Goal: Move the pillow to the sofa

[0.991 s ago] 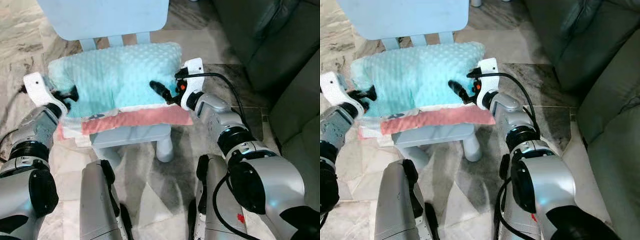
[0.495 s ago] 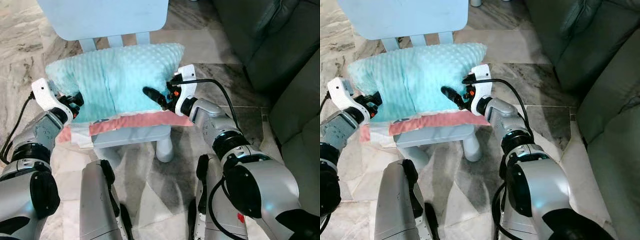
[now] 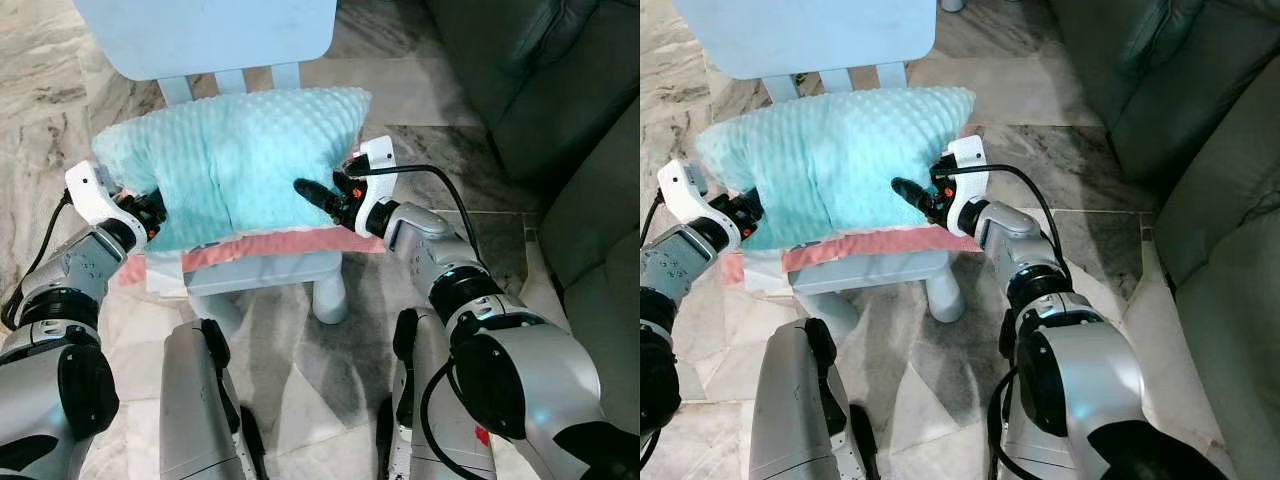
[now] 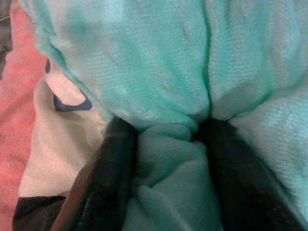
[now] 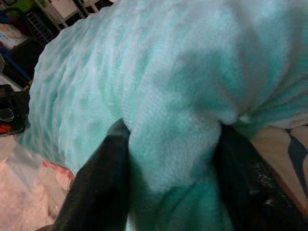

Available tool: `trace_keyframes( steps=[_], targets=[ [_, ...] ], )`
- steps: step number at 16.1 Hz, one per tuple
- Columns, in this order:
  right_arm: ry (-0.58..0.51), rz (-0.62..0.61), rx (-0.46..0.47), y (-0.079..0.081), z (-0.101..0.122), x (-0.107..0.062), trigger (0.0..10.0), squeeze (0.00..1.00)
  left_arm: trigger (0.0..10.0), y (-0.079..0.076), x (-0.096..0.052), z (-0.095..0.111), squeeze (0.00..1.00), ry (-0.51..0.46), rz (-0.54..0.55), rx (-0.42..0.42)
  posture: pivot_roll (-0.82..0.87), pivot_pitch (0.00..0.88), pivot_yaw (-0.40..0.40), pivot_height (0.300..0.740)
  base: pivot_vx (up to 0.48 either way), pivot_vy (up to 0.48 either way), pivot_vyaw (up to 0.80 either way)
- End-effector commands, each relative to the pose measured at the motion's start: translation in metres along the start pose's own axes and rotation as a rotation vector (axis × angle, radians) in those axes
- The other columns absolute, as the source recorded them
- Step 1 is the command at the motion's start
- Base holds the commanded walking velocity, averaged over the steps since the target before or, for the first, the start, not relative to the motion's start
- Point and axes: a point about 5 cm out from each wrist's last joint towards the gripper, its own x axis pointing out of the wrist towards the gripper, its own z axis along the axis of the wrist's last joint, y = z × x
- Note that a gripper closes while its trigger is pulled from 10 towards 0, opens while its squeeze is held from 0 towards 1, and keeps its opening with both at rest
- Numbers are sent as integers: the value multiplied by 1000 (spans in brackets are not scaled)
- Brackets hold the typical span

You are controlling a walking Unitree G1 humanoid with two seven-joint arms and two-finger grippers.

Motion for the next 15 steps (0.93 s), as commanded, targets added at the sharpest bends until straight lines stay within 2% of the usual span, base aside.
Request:
trace_keyframes(
  steps=[1, 4, 6, 9, 11, 14, 15],
  targets=[
    [35, 32, 9, 5, -10, 1, 0, 0, 0, 5, -3, -8, 0, 32, -3, -19, 112, 327, 40, 432, 0, 0, 0],
    [34, 28, 8, 4, -9, 1, 0, 0, 0, 6, -4, -8, 0, 31, -3, -20, 111, 329, 41, 432, 0, 0, 0],
    [34, 26, 5, 4, -9, 1, 0, 0, 0, 9, -6, -6, 0, 11, 16, 29, 108, 331, 41, 432, 0, 0, 0],
    [35, 28, 3, 4, -9, 0, 0, 0, 0, 22, -14, -6, 0, -13, 67, 61, 105, 325, 37, 432, 0, 0, 0],
    [42, 66, -59, 6, -5, 1, 0, 0, 0, 33, -22, 8, 0, -71, 126, 91, 96, 274, 34, 432, 0, 0, 0],
    [17, 108, -44, 5, 7, 1, 0, 0, 0, 35, -23, 18, 0, -124, 158, 138, 86, 215, 29, 432, 0, 0, 0],
    [10, 142, -59, 5, 11, 0, 0, 0, 0, 35, -23, 22, 0, -165, 176, 128, 84, 176, 27, 432, 0, 0, 0]
  ],
)
